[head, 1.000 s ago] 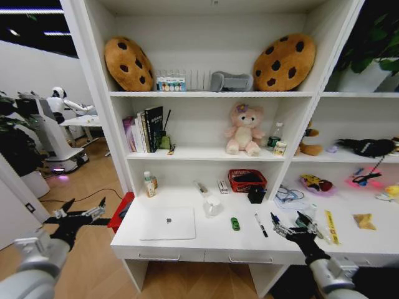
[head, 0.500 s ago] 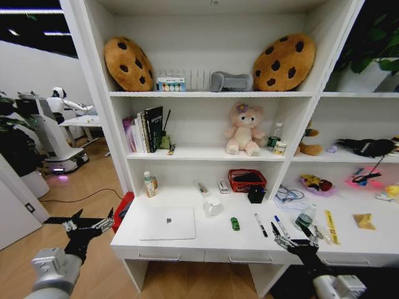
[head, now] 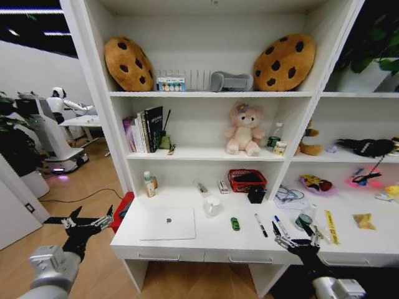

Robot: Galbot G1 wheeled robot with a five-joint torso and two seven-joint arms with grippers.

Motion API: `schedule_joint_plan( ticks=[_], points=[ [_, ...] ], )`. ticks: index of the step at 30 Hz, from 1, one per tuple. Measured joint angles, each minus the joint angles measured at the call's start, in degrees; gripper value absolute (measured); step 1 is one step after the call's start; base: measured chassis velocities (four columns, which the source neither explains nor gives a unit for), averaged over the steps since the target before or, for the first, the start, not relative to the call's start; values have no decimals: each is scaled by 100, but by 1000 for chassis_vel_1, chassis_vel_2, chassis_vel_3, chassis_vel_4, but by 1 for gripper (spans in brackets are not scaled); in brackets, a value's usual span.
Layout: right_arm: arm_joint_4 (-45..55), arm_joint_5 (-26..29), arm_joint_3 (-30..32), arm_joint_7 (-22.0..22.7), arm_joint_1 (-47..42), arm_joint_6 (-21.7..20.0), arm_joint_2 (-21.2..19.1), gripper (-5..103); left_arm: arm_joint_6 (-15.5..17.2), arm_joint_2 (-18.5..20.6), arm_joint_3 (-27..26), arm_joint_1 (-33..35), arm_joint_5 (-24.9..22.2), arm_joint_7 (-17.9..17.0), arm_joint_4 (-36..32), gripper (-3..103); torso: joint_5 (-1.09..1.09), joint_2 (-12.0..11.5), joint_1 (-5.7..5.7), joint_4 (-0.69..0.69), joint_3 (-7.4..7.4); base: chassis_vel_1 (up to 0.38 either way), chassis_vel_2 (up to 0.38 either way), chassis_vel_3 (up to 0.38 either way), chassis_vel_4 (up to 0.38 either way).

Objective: Organize the objects on the table.

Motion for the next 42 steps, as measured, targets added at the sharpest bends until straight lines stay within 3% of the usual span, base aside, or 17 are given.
schedule_joint_plan(
  ticks=[31, 36, 42],
  points=[
    [-213, 255, -114, -247, 196, 72, 42, 100, 1, 7, 3, -5, -7, -2, 6, 100, 1, 0, 0, -1, 0, -28, -27, 29, 28],
    [-497, 275, -288, -536, 430, -34, -214, 100, 1, 7, 3, -5, -6, -2, 8, 100, 0, 0, 0, 0, 0, 0, 0, 0, 0],
    [-735, 560, -750, -533, 957, -708, -891, 100, 0, 8, 3, -6, -7, -3, 8, 100, 0, 0, 0, 0, 0, 0, 0, 0, 0]
  ],
)
